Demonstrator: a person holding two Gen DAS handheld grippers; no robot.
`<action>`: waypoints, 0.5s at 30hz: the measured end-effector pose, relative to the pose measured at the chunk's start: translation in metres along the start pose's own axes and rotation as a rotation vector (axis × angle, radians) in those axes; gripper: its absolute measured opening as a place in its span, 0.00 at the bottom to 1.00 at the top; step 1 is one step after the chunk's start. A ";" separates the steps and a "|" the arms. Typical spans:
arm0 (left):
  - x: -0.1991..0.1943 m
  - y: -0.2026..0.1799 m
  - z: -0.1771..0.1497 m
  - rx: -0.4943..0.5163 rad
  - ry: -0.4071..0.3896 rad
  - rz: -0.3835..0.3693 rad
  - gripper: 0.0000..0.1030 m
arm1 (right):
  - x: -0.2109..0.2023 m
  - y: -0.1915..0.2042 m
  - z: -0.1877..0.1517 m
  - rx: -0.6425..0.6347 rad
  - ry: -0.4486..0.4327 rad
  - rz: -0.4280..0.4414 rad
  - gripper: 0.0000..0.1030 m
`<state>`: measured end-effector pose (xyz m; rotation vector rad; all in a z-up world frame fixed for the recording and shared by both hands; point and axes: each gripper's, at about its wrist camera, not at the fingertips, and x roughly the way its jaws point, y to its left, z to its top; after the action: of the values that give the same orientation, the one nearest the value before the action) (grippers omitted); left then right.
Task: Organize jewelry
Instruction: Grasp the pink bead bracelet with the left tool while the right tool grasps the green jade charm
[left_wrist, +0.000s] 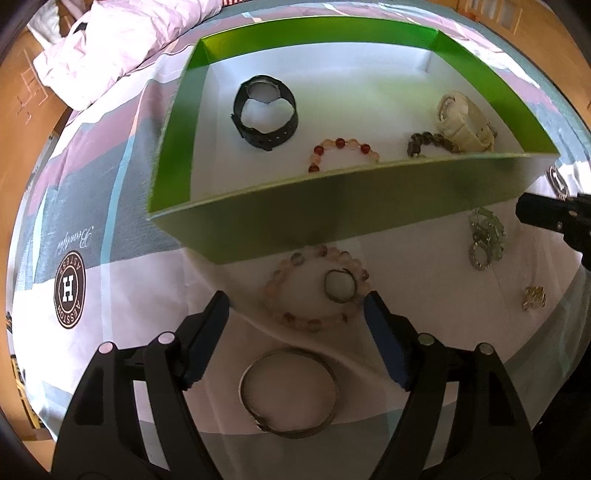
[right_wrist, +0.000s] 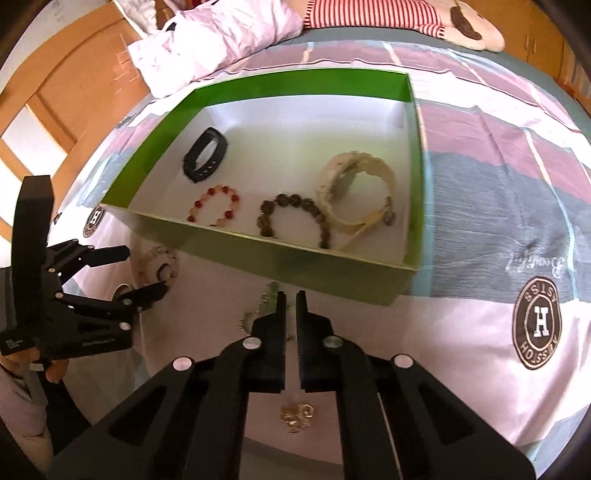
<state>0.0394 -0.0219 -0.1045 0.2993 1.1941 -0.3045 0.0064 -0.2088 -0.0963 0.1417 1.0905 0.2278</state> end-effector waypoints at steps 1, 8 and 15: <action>-0.001 0.002 0.001 -0.009 -0.003 0.000 0.74 | 0.000 -0.001 0.000 -0.003 -0.001 -0.003 0.05; -0.003 0.012 0.003 -0.046 -0.008 0.003 0.74 | 0.002 0.011 -0.002 -0.075 -0.004 -0.052 0.05; -0.001 0.019 0.004 -0.067 -0.001 0.011 0.74 | 0.015 0.017 -0.001 -0.072 0.017 -0.074 0.43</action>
<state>0.0497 -0.0059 -0.1008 0.2473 1.1988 -0.2540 0.0105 -0.1891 -0.1057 0.0351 1.1006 0.2023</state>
